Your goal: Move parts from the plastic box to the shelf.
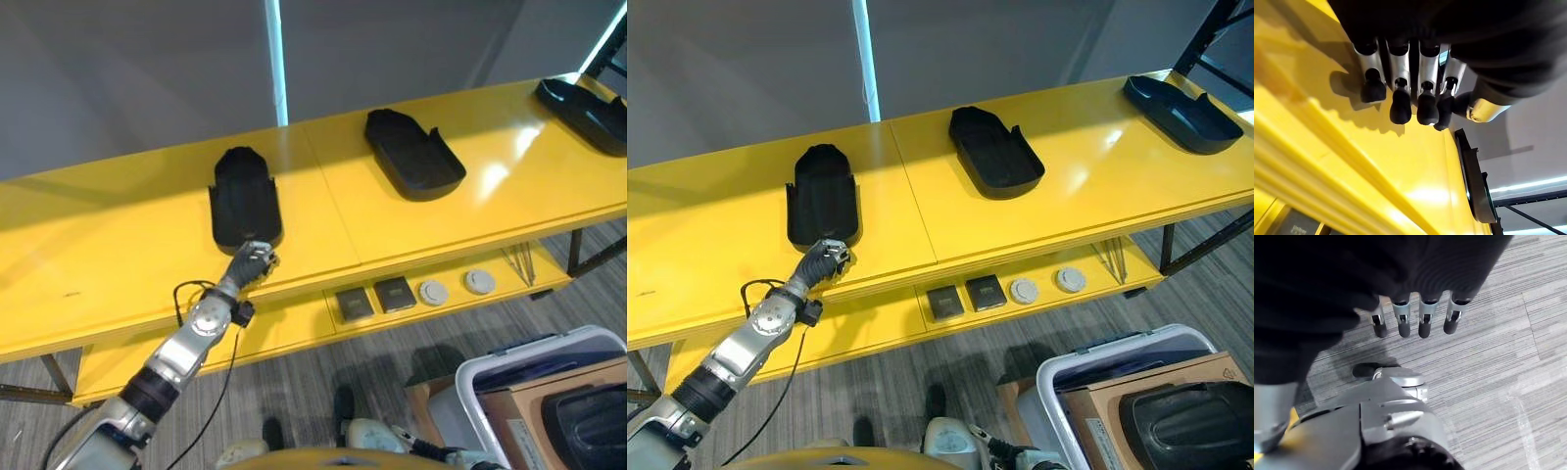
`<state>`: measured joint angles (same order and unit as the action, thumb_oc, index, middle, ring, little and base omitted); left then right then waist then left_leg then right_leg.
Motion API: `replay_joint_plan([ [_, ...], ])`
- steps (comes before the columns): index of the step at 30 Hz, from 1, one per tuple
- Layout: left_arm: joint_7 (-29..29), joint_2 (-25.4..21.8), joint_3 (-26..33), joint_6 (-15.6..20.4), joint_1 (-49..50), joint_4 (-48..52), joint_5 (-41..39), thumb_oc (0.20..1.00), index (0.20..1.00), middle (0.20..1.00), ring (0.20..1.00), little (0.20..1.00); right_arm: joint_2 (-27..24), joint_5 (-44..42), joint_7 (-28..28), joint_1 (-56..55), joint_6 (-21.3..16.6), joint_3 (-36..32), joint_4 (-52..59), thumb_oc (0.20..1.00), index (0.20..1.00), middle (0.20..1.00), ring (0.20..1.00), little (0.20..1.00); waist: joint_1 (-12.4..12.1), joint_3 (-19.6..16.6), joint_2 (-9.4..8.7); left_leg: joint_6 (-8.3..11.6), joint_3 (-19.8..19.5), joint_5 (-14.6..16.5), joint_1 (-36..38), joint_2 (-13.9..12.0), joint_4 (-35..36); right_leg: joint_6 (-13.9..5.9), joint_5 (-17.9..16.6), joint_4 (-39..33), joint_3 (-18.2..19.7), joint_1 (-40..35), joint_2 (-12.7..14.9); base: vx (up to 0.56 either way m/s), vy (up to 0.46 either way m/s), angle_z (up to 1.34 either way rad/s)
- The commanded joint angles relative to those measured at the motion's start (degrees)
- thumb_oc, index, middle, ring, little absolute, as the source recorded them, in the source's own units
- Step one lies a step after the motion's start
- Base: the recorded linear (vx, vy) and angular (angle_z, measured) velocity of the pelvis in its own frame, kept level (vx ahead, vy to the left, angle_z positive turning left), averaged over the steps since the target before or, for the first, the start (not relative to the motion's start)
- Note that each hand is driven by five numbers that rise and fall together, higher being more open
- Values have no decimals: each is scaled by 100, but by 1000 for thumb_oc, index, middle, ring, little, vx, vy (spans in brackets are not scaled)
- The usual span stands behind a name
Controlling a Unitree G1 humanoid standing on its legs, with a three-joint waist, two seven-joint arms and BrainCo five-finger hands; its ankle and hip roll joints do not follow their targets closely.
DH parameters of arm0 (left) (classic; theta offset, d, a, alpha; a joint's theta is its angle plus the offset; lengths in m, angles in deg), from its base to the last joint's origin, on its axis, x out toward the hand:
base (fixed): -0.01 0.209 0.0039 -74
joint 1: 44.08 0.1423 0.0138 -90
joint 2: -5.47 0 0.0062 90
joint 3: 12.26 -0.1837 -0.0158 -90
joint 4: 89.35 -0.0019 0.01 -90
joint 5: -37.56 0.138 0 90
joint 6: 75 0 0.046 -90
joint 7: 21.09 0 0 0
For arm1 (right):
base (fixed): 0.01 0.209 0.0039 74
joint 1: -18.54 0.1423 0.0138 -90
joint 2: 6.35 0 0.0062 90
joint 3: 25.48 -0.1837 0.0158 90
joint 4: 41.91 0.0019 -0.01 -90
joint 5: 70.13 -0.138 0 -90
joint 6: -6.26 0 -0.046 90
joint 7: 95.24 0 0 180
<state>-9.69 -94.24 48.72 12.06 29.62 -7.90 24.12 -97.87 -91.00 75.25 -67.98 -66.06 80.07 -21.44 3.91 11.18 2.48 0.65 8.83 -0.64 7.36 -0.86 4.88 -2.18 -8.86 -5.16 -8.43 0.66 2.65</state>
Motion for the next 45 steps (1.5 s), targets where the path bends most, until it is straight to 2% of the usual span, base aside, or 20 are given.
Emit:
replay_joint_plan([
  [1,241,44,92,116,-434,-261,-79,200,200,200,200,200,62,138,-67,-67,172,348,-87,1000,1000,1000,1000,1000,28,187,-43,99,192,297,-229,-208,12,-294,926,16,19,-588,162,16,-3,-5],
  [12,744,33,443,304,-611,-531,-166,200,200,200,200,200,-14,171,-122,-68,124,398,-52,1000,1000,1000,1000,1000,41,265,-51,137,196,246,-237,-232,12,-260,934,16,-6,-601,152,-9,0,-1],
  [18,718,34,596,394,-622,-554,-184,200,200,200,200,200,19,186,-127,-99,106,384,-82,1000,1000,1000,1000,1000,3,221,-70,161,161,246,-214,-228,12,-264,963,16,-63,-652,151,-6,-1,0],
  [24,612,60,671,650,-549,-436,-271,200,200,200,200,200,51,244,-148,-104,52,324,-125,1000,1000,1000,1000,1000,-49,117,-88,179,175,274,-166,-236,12,-262,1012,16,-124,-732,154,-48,7,0],
  [26,551,70,705,878,-501,-349,-351,200,200,200,200,200,71,244,-154,-103,-13,291,-168,1000,1000,1000,1000,1000,-73,69,-95,187,184,290,-139,-236,12,-268,1022,16,-158,-767,160,-79,9,2],
  [27,497,48,770,1201,-420,-126,-326,200,200,200,200,200,86,213,-164,-88,-63,248,-207,1000,1000,1000,1000,1000,-115,12,-105,188,191,311,-116,-234,12,-273,1036,16,-196,-803,173,-148,21,2],
  [28,610,43,846,1752,-313,153,-434,200,200,200,200,200,105,210,-153,-51,-100,207,-234,1000,1000,1000,1000,1000,-168,-44,-113,185,190,324,-97,-229,12,-271,1037,16,-228,-834,190,-130,19,2],
  [29,610,42,847,1755,-309,154,-434,200,200,200,200,200,106,210,-154,-53,-101,209,-235,1000,1000,1000,1000,1000,-167,-45,-114,185,189,324,-96,-229,12,-271,1038,16,-228,-836,190,-120,26,1],
  [31,549,39,1082,2226,-35,745,-570,200,200,200,200,200,118,217,-124,-9,-94,139,-236,1000,1000,1000,1000,1000,-271,-117,-131,169,162,348,-58,-222,12,-262,1046,16,-287,-898,220,-124,34,4],
  [32,644,47,1156,2504,143,969,-325,445,445,445,445,445,121,263,-120,39,-68,92,-239,1000,1000,1000,1000,1000,-326,-150,-142,156,135,347,-31,-219,12,-249,1038,16,-306,-939,227,-140,45,7],
  [33,701,29,1157,2571,238,1072,-269,862,862,862,862,862,127,250,-114,60,-52,88,-246,1000,1000,1000,1000,1000,-355,-168,-156,148,125,357,-7,-218,12,-245,1035,16,-317,-964,230,-138,54,16],
  [34,718,5,1139,2680,365,1196,-245,1000,1000,1000,1000,1000,143,221,-89,93,-29,95,-245,1000,1000,1000,1000,1000,-396,-187,-176,134,107,370,23,-211,12,-239,1034,16,-332,-999,236,-94,46,20],
  [39,675,-40,1031,2939,716,1392,-35,1000,1000,1000,1000,1000,169,163,-94,211,36,103,-285,1000,1000,1000,1000,1000,-509,-230,-243,83,37,400,119,-179,12,-224,1026,16,-330,-1119,233,-58,41,10],
  [41,717,-62,824,3078,914,1276,3,1000,1000,1000,1000,1000,202,24,-104,282,110,141,-317,1000,1000,1000,1000,1000,-579,-246,-297,28,-17,454,181,-135,12,-231,1026,16,-342,-1194,240,-52,61,12],
  [45,1120,-121,658,3147,1053,1087,643,1000,1000,1000,1000,1000,241,-178,-92,323,170,110,-368,1000,1000,1000,1000,1000,-644,-244,-348,-44,-85,500,210,-74,12,-265,1039,100,-375,-1229,279,-20,45,7],
])
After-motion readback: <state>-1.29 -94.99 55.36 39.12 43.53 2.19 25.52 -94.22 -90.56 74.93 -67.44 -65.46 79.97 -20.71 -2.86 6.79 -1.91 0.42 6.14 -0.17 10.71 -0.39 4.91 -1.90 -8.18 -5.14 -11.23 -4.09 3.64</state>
